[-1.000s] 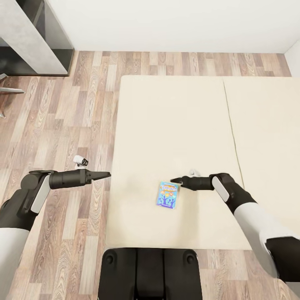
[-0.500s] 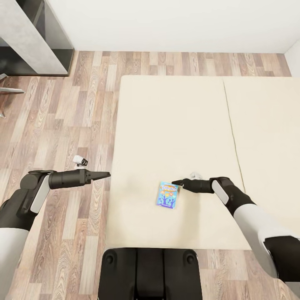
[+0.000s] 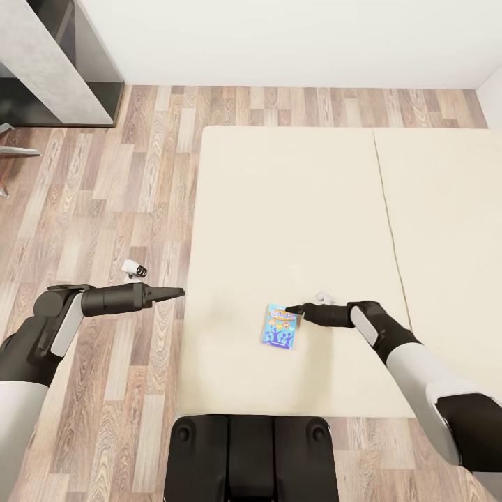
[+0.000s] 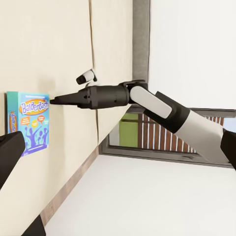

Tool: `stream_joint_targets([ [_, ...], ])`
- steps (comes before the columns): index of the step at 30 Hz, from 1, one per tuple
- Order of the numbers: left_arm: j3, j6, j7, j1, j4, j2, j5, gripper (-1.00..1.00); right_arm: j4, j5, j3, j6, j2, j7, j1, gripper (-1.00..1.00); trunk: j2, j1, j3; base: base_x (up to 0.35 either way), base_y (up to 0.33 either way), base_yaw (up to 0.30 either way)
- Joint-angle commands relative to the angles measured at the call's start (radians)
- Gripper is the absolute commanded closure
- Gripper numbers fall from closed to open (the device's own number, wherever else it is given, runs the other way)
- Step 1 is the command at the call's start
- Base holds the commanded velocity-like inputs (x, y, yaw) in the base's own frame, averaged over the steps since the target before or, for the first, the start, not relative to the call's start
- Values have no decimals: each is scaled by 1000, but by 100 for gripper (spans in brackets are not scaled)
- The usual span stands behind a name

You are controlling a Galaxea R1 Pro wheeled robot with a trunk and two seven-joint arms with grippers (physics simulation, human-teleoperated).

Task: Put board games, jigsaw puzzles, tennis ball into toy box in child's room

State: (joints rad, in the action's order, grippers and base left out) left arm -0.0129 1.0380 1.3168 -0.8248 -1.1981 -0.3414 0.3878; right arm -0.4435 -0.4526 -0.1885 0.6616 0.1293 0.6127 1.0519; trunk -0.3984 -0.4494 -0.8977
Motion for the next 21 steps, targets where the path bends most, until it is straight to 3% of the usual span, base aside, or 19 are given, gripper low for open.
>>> stream_joint_targets([
  [1, -1, 8, 1, 0, 0, -1, 3, -100, 0, -4, -5, 1, 0, 1, 0, -100, -2, -1, -1, 0, 0, 0],
  [14, -1, 8, 1, 0, 0, -4, 3, -100, 6, 0, -15, -8, -43, 2, 0, -100, -2, -1, -1, 0, 0, 0],
  [21, -2, 8, 1, 0, 0, -4, 3, -100, 6, 3, -18, -7, -95, 8, 0, -100, -2, -1, -1, 0, 0, 0],
])
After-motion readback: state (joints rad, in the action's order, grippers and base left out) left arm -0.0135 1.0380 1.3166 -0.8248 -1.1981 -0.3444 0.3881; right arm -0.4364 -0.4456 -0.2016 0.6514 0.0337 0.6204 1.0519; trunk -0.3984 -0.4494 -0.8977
